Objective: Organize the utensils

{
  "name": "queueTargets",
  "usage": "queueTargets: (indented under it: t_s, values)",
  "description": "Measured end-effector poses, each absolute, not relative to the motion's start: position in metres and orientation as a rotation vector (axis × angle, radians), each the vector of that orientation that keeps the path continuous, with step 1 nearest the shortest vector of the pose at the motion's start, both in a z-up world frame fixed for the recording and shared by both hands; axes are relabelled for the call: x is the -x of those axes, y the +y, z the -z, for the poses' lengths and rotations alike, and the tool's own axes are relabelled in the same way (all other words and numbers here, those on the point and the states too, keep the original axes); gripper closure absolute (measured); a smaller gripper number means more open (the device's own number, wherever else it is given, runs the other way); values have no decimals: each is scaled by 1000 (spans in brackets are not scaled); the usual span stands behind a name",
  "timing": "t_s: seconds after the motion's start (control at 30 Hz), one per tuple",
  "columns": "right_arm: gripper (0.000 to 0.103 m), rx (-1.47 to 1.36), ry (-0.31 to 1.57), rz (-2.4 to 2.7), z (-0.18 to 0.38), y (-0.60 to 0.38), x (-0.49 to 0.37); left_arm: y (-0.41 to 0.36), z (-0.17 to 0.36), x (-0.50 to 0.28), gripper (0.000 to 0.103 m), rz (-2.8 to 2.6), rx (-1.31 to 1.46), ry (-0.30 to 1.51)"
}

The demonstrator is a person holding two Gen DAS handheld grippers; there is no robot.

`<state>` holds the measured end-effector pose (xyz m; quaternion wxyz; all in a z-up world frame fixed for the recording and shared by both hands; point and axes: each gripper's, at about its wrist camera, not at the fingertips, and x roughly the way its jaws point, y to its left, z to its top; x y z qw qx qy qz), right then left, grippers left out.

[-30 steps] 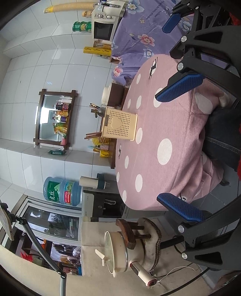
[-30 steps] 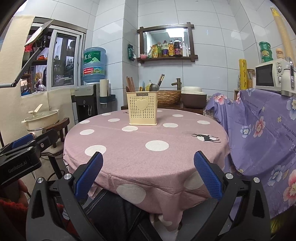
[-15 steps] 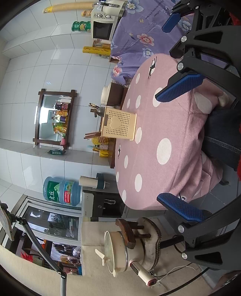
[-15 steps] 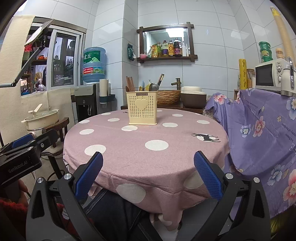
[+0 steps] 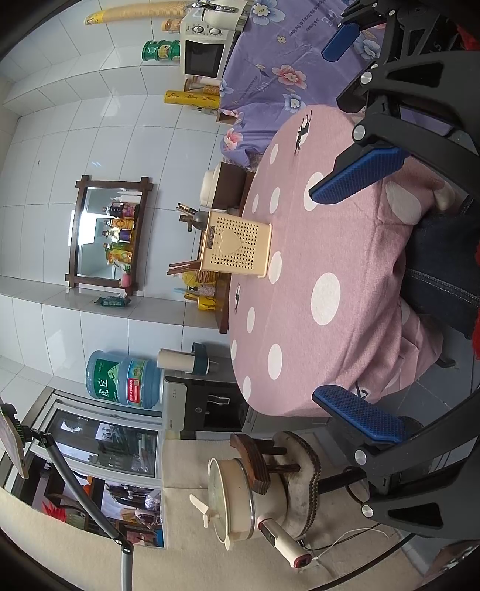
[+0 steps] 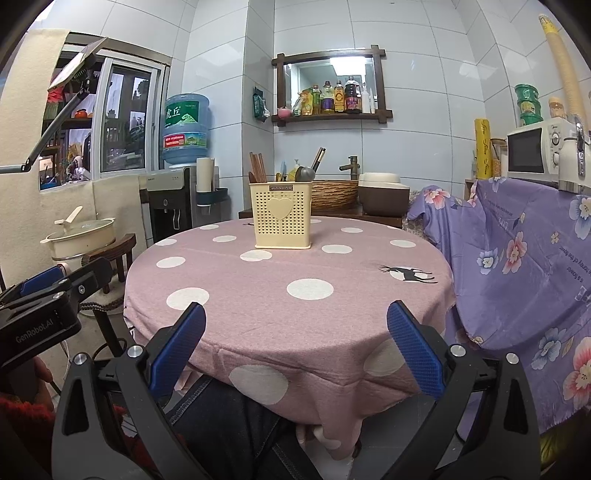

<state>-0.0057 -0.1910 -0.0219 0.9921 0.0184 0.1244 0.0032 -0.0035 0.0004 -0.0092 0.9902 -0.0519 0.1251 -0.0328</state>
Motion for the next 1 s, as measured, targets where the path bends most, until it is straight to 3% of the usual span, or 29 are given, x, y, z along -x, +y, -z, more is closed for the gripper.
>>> queueTargets:
  t_s: [1.0]
  values:
    - [6,-39,252,-1,21,-194,6,5,10,3,5,50,96,292]
